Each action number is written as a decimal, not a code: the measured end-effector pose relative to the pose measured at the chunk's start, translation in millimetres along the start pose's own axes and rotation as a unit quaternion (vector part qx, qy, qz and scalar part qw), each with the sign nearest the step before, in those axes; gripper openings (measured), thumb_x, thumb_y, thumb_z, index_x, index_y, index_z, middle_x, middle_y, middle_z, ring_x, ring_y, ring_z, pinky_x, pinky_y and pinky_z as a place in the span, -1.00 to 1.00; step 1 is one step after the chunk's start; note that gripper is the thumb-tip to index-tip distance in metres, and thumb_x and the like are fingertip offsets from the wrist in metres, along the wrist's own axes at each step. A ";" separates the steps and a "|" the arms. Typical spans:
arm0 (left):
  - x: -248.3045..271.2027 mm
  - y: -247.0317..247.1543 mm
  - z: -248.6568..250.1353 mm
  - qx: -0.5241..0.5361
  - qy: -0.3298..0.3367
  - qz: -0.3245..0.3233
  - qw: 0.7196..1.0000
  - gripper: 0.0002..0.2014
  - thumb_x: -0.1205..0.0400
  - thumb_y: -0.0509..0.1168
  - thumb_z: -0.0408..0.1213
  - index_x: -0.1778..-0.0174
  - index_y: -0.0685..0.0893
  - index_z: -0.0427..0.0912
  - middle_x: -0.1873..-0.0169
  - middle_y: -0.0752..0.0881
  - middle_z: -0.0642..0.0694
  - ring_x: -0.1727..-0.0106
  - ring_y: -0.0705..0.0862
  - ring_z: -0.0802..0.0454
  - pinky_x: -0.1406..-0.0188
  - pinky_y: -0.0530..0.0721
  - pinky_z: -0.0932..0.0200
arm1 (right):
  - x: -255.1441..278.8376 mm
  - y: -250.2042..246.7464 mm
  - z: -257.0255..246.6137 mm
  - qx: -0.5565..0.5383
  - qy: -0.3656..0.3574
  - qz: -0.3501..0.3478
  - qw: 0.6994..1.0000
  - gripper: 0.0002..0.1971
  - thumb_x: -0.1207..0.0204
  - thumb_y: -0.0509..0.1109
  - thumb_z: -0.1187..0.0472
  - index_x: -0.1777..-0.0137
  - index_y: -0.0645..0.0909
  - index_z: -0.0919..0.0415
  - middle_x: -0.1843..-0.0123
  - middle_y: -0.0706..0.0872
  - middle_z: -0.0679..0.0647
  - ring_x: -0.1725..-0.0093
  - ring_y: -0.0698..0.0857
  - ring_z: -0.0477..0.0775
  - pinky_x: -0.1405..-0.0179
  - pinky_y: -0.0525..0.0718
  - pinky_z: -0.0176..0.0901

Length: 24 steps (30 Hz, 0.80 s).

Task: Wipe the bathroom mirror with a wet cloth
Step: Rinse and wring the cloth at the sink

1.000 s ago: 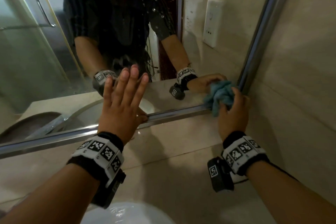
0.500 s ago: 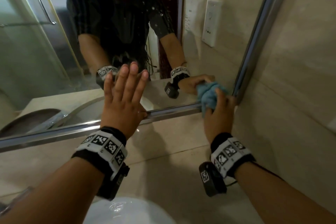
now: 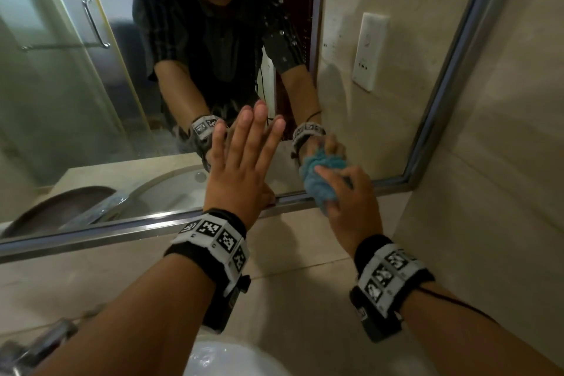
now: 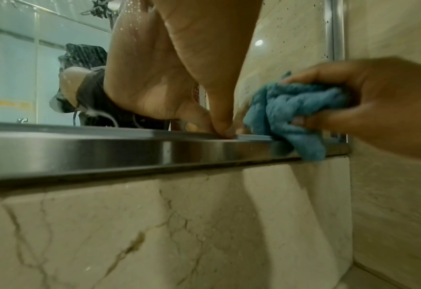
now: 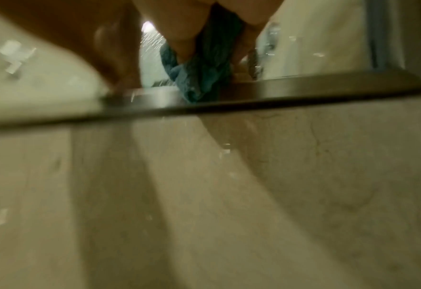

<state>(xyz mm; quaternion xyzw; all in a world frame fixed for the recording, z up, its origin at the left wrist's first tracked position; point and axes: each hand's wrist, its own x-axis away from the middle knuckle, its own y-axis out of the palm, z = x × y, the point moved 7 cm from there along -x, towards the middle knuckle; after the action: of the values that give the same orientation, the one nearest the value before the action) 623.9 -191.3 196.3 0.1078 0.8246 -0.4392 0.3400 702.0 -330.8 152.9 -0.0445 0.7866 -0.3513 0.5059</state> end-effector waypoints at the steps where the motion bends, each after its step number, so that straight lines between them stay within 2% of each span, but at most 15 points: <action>1: 0.2 0.0 -0.3 -0.002 0.001 -0.001 1.000 0.27 -0.25 0.49 0.18 -0.66 -0.23 -0.14 -0.59 -0.40 -0.21 -0.60 -0.41 -0.16 -0.56 -0.35 -0.21 | -12.2 -13.2 3.7 -0.011 0.032 0.040 0.999 -0.54 -0.45 0.14 0.09 -0.30 0.60 0.20 -0.07 0.46 0.16 0.04 0.57 0.23 0.05 0.60 -0.08; 3: 0.7 -0.2 -0.9 0.002 0.002 0.004 1.000 0.26 -0.25 0.49 0.19 -0.67 -0.18 -0.14 -0.62 -0.28 -0.20 -0.61 -0.37 -0.15 -0.56 -0.33 -0.21 | -44.8 -36.1 -3.7 -0.039 0.055 0.135 0.989 -0.57 -0.51 0.21 0.14 -0.35 0.57 0.24 -0.06 0.51 0.28 0.00 0.50 0.19 -0.02 0.47 -0.16; 4: 1.1 -0.6 -1.3 0.006 0.003 0.006 1.000 0.25 -0.25 0.49 0.19 -0.67 -0.16 -0.14 -0.63 -0.22 -0.20 -0.62 -0.35 -0.14 -0.57 -0.30 -0.21 | -56.6 -43.0 -15.0 -0.041 0.042 0.167 0.984 -0.60 -0.54 0.23 0.18 -0.35 0.57 0.24 -0.05 0.53 0.30 -0.01 0.46 0.17 -0.05 0.41 -0.22; 6: 2.2 -1.6 -2.8 0.007 0.006 0.002 1.000 0.25 -0.24 0.48 0.22 -0.67 -0.16 -0.13 -0.63 -0.22 -0.19 -0.62 -0.34 -0.13 -0.57 -0.28 -0.21 | -57.2 -31.8 -34.4 -0.009 -0.021 0.173 0.985 -0.64 -0.55 0.26 0.24 -0.34 0.58 0.18 -0.07 0.48 0.22 0.01 0.39 0.15 -0.04 0.30 -0.31; 8: 0.6 -0.7 -2.0 0.004 0.011 -0.002 1.000 0.25 -0.26 0.46 0.24 -0.67 -0.19 -0.13 -0.62 -0.31 -0.18 -0.61 -0.38 -0.12 -0.57 -0.30 -0.20 | -27.5 -1.6 -29.5 0.024 -0.075 0.090 0.993 -0.61 -0.49 0.37 0.32 -0.32 0.59 0.09 -0.08 0.38 0.12 0.03 0.36 0.16 0.01 0.32 -0.26; 10: 0.5 -1.5 -2.3 -0.003 0.015 -0.006 1.000 0.25 -0.27 0.45 0.24 -0.66 -0.22 -0.13 -0.59 -0.40 -0.18 -0.60 -0.42 -0.13 -0.57 -0.32 -0.19 | 5.1 15.4 -19.1 0.044 -0.120 -0.015 0.992 -0.58 -0.39 0.44 0.39 -0.24 0.65 0.06 -0.08 0.37 0.09 0.04 0.37 0.17 0.07 0.58 -0.06; 11: 0.6 -2.9 -2.0 -0.001 0.017 -0.005 1.000 0.24 -0.28 0.47 0.19 -0.66 -0.21 -0.13 -0.59 -0.39 -0.18 -0.61 -0.41 -0.14 -0.57 -0.30 -0.19 | 6.2 10.7 -13.6 0.040 -0.114 -0.038 0.992 -0.65 -0.43 0.37 0.35 -0.20 0.67 0.07 -0.08 0.39 0.10 0.04 0.39 0.18 0.10 0.66 0.02; 13: 2.1 -9.2 -3.3 0.021 0.018 0.020 0.999 0.13 -0.34 0.51 -0.04 -0.67 -0.12 -0.14 -0.64 -0.21 -0.18 -0.64 -0.27 -0.12 -0.60 -0.18 -0.19 | -19.2 -12.1 -14.7 0.016 -0.071 -0.009 0.997 -0.67 -0.55 0.18 0.23 -0.24 0.66 0.10 -0.10 0.49 0.18 -0.03 0.44 0.15 0.03 0.65 0.06; 15: 4.7 -16.2 -9.2 0.053 0.016 0.050 0.997 0.02 -0.39 0.47 -0.23 -0.66 -0.04 -0.21 -0.64 -0.03 -0.23 -0.65 -0.14 -0.10 -0.62 -0.05 -0.16 | -60.6 -41.4 -31.2 -0.001 -0.028 0.082 0.996 -0.60 -0.54 0.15 0.17 -0.34 0.59 0.17 -0.08 0.55 0.30 -0.06 0.45 0.11 -0.03 0.56 -0.08; 17: 6.4 -19.2 -17.5 0.070 0.017 0.055 0.996 0.00 -0.42 0.47 -0.22 -0.65 -0.03 -0.30 -0.63 0.00 -0.27 -0.65 -0.13 -0.11 -0.64 -0.02 -0.10 | -84.0 -48.9 -54.2 -0.014 -0.037 0.134 0.990 -0.56 -0.48 0.18 0.22 -0.35 0.59 0.20 -0.07 0.58 0.36 -0.06 0.49 0.17 -0.02 0.56 -0.02; 19: 7.2 -18.6 -24.0 0.058 0.016 0.043 0.997 0.03 -0.41 0.48 -0.15 -0.64 -0.05 -0.32 -0.63 -0.01 -0.27 -0.65 -0.16 -0.11 -0.65 -0.08 -0.03 | -73.7 -26.5 -69.3 -0.013 -0.079 0.077 0.994 -0.58 -0.44 0.24 0.33 -0.30 0.64 0.13 -0.11 0.63 0.34 -0.12 0.50 0.26 -0.05 0.58 0.11; 21: 6.8 -17.8 -27.1 0.041 0.015 0.034 0.998 0.05 -0.39 0.48 -0.13 -0.64 -0.05 -0.31 -0.63 -0.01 -0.24 -0.65 -0.20 -0.09 -0.65 -0.15 0.02 | -36.3 1.7 -60.9 -0.016 -0.101 -0.008 0.995 -0.70 -0.51 0.33 0.28 -0.23 0.68 0.12 -0.07 0.66 0.29 -0.07 0.55 0.28 0.01 0.61 0.06; 22: 6.6 -17.3 -28.3 0.035 0.015 0.030 0.999 0.05 -0.38 0.48 -0.12 -0.64 -0.04 -0.30 -0.63 -0.01 -0.23 -0.64 -0.24 -0.08 -0.64 -0.20 0.04 | -16.9 9.4 -54.8 0.002 -0.120 -0.040 0.992 -0.72 -0.47 0.43 0.25 -0.18 0.71 0.12 -0.01 0.66 0.25 0.02 0.55 0.24 0.10 0.61 -0.01; 24: 6.6 -15.6 -30.1 0.024 0.016 0.023 0.999 0.07 -0.35 0.49 -0.10 -0.65 -0.02 -0.28 -0.63 -0.02 -0.21 -0.63 -0.31 -0.07 -0.62 -0.30 0.06 | -2.8 12.7 -42.6 0.061 -0.159 -0.077 0.982 -0.61 -0.27 0.62 0.25 -0.13 0.73 0.09 0.09 0.64 0.18 0.13 0.56 0.18 0.18 0.59 -0.06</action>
<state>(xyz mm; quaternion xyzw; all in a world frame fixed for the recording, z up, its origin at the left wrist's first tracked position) 597.5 -177.3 213.7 0.1413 0.8167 -0.4489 0.3339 671.7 -298.5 157.7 -0.1292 0.6672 -0.4248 0.5980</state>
